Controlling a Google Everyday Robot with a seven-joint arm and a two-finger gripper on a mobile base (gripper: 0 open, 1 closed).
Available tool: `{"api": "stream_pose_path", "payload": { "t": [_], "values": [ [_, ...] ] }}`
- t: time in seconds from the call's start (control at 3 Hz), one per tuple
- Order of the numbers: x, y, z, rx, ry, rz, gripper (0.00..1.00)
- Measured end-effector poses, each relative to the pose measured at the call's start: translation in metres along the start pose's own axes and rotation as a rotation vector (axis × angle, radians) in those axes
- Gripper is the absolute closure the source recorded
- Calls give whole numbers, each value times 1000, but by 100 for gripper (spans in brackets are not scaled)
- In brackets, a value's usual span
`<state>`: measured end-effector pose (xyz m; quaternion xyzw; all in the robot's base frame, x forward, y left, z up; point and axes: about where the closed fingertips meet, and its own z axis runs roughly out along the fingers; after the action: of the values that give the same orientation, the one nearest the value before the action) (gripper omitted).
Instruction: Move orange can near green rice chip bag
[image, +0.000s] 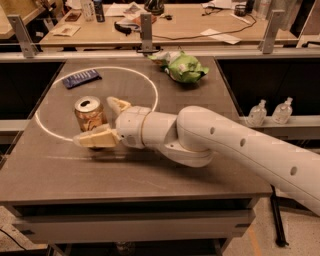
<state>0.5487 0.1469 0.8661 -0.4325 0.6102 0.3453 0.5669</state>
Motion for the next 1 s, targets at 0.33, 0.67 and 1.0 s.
{"api": "stream_pose_path", "payload": {
  "t": [0.33, 0.67, 1.0],
  "values": [
    [5, 0, 2, -14, 14, 15, 41],
    [8, -3, -1, -3, 19, 31, 65],
    [1, -23, -16, 82, 24, 12, 88]
  ]
}}
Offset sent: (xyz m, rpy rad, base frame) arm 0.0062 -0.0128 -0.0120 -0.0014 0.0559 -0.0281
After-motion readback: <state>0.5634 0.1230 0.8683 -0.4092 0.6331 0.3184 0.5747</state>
